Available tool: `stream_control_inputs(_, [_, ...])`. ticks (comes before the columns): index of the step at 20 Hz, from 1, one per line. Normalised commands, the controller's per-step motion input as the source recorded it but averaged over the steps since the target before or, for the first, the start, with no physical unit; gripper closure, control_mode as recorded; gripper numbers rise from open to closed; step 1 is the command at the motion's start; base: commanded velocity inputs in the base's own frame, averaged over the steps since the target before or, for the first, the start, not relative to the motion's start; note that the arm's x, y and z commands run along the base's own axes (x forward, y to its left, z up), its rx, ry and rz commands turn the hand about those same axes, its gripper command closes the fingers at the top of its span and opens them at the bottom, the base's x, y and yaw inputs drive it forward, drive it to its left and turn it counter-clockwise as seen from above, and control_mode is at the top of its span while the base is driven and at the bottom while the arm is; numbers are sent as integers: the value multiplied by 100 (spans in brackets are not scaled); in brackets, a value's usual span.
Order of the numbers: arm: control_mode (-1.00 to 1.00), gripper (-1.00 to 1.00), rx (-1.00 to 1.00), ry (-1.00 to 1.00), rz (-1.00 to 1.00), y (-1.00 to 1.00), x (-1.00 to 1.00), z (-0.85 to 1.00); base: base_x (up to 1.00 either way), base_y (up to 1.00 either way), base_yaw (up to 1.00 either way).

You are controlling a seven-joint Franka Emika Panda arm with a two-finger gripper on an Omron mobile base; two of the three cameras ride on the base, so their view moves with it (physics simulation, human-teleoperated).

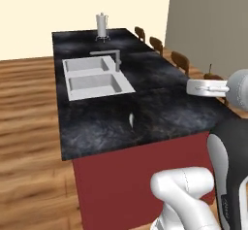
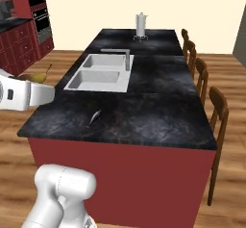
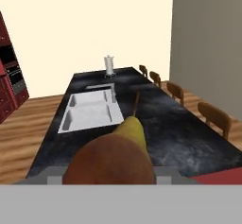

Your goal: Open the fridge, remove the pear, bell pepper, and fish, and place them on any counter.

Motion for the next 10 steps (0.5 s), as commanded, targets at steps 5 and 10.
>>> stream_control_inputs(5, [100,100,0,0,0,0,0,0,43,3,-11])
stream_control_inputs(10, [-100,100,0,5,0,0,0,-4,0,0,-2])
